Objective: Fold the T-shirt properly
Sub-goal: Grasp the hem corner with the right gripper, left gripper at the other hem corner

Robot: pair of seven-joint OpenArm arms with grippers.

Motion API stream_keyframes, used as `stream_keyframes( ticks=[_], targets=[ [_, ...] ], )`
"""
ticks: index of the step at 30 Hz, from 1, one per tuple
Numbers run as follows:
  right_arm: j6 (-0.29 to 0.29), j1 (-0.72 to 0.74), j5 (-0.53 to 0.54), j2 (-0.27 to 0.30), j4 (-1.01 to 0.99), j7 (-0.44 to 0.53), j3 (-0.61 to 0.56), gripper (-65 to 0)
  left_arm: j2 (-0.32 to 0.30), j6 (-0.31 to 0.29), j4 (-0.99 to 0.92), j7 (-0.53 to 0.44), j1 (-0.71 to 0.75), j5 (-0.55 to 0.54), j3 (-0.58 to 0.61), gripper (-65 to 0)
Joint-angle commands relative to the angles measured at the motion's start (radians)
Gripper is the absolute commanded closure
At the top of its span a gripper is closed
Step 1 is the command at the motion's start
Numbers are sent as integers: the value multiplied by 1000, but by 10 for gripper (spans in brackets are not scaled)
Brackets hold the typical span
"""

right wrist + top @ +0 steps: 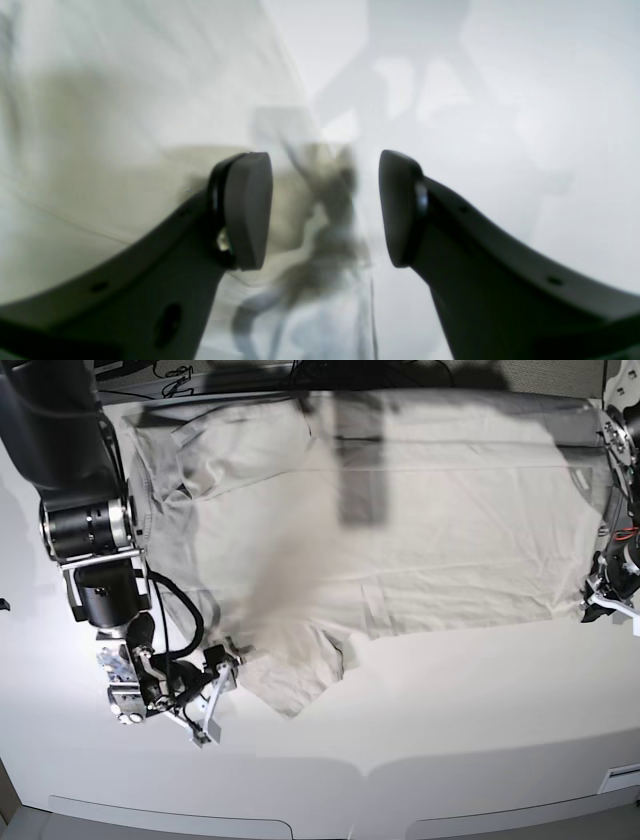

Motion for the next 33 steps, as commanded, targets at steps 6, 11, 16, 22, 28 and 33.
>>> stream_keyframes(
  ticks=[6, 11, 16, 22, 28, 33],
  targets=[
    [6, 41, -49, -15, -87, 51, 6, -341, -7, 10, 1, 53, -5, 45, 2, 0],
    [73, 42, 22, -19, -90, -47, 6, -308, -7, 10, 1, 52, -5, 45, 2, 0],
    [82, 42, 34, -26, -90, -86, 6, -147, -7, 10, 1, 53, -5, 45, 2, 0],
    [81, 42, 26, -26, -90, -75, 6, 0, -6, 10, 1, 53, -5, 45, 2, 0],
    [81, 42, 27, -26, -90, 4, 6, 0, -6, 10, 1, 51, -5, 45, 2, 0],
    [89, 71, 60, -26, -90, 21, 6, 0, -7, 10, 1, 3, -5, 44, 2, 0]
  ],
)
